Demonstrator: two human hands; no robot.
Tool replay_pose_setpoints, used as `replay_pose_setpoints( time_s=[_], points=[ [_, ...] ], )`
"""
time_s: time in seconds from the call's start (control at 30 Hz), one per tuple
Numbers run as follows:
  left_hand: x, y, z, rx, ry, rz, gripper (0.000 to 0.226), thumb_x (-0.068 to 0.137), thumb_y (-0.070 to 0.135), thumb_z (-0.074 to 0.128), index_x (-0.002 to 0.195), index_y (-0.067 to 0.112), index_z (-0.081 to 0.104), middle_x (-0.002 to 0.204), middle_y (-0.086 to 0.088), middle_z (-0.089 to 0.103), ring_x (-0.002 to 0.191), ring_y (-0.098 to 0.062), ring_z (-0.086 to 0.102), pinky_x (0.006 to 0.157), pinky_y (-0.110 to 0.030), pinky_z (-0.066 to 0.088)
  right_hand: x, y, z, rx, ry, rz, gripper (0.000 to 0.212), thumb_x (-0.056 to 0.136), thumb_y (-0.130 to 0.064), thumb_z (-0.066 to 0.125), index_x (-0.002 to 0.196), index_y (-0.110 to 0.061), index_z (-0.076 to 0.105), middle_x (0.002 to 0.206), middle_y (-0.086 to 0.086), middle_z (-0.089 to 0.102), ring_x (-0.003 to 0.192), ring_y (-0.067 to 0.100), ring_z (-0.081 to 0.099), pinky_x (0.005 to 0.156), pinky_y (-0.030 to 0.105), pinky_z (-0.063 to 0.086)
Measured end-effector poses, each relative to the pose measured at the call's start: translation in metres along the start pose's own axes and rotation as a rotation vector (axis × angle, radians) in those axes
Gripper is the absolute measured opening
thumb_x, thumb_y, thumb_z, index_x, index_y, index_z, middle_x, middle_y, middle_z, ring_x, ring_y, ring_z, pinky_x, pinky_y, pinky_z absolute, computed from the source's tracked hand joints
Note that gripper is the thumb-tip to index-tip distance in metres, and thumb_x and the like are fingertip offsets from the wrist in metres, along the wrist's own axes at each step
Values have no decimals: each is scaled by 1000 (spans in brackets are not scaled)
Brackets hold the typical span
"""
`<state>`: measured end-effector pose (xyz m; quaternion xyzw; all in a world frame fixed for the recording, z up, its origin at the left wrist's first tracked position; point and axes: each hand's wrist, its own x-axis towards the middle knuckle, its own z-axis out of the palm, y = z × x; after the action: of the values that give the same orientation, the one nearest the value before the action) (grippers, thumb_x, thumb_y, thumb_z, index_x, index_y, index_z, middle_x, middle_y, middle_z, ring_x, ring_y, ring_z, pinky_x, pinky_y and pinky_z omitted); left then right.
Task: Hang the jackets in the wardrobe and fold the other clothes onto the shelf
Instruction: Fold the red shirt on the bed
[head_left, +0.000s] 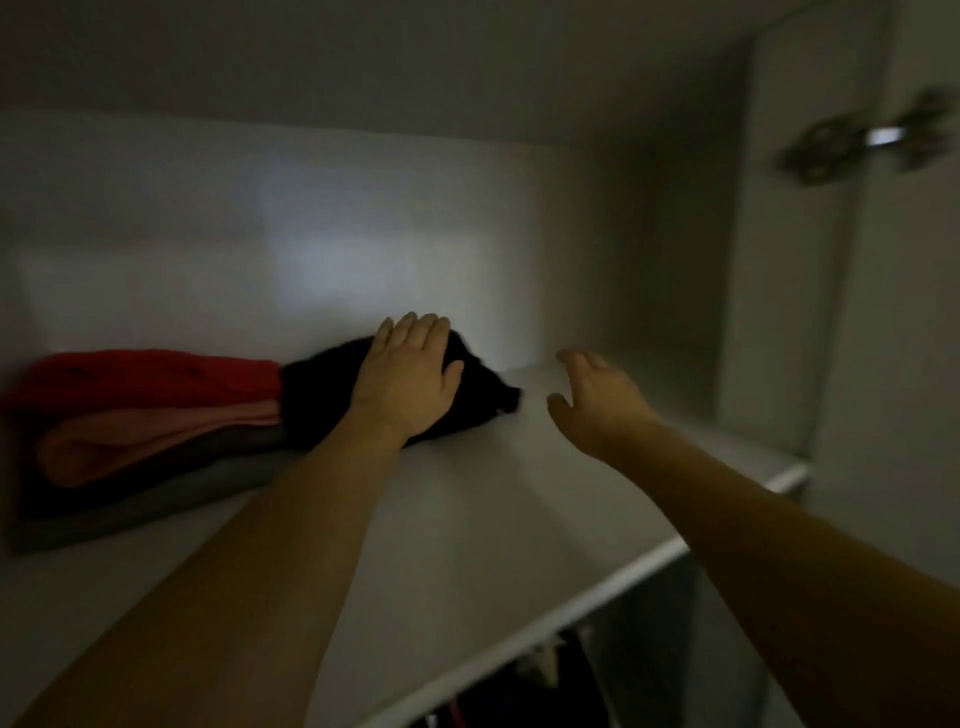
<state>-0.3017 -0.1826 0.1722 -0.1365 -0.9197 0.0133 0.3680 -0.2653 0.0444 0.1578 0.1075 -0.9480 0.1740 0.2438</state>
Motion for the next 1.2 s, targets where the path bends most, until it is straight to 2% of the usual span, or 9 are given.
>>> replay_pose_setpoints(
  time_s=[0.17, 0.3, 0.53, 0.73, 0.83, 1.03, 1.2],
  points=[
    [-15, 148, 3, -207, -28, 67, 60, 97, 39, 43, 147, 6, 33, 149, -14, 39, 137, -30, 34, 117, -43, 18, -103, 91, -65, -69, -10, 257, 62, 97, -34, 46, 150, -15, 21, 155, 7, 28, 135, 30, 36, 110, 40, 32],
    [-36, 258, -12, -273, -57, 228, 63, 98, 42, 38, 151, 8, 26, 155, -12, 30, 142, -28, 27, 118, -42, 16, -189, 139, -122, -108, -3, 335, 61, 97, -30, 47, 150, -15, 22, 156, 6, 26, 138, 29, 32, 112, 38, 29],
    [-110, 446, -73, -378, -64, 429, 62, 97, 41, 41, 149, 9, 28, 154, -9, 31, 142, -26, 26, 119, -41, 13, -382, 217, -233, -285, 12, 527, 61, 95, -30, 48, 150, -16, 23, 155, 4, 29, 138, 26, 34, 113, 36, 29],
    [-195, 599, -128, -509, -67, 498, 62, 95, 40, 44, 148, 9, 32, 153, -9, 34, 141, -27, 28, 118, -42, 15, -530, 267, -307, -382, 2, 619, 59, 96, -28, 47, 149, -15, 25, 154, 4, 30, 140, 23, 32, 114, 35, 26],
    [-235, 661, -149, -554, -109, 569, 61, 97, 41, 40, 148, 10, 28, 154, -7, 31, 142, -26, 26, 119, -44, 16, -597, 289, -332, -372, -28, 680, 59, 96, -28, 47, 149, -14, 26, 154, 4, 31, 139, 24, 32, 115, 36, 27],
    [-304, 775, -183, -649, -182, 690, 61, 100, 40, 33, 151, 10, 22, 157, -7, 25, 145, -25, 19, 121, -43, 10, -720, 330, -377, -390, 32, 862, 60, 95, -28, 49, 148, -13, 27, 154, 6, 32, 139, 25, 32, 115, 37, 25],
    [-391, 867, -239, -730, -278, 754, 61, 100, 39, 33, 151, 9, 21, 157, -7, 24, 145, -24, 18, 121, -43, 8, -847, 354, -422, -364, 10, 965, 60, 95, -30, 49, 148, -14, 27, 153, 5, 32, 138, 27, 33, 114, 39, 26]
  ],
)
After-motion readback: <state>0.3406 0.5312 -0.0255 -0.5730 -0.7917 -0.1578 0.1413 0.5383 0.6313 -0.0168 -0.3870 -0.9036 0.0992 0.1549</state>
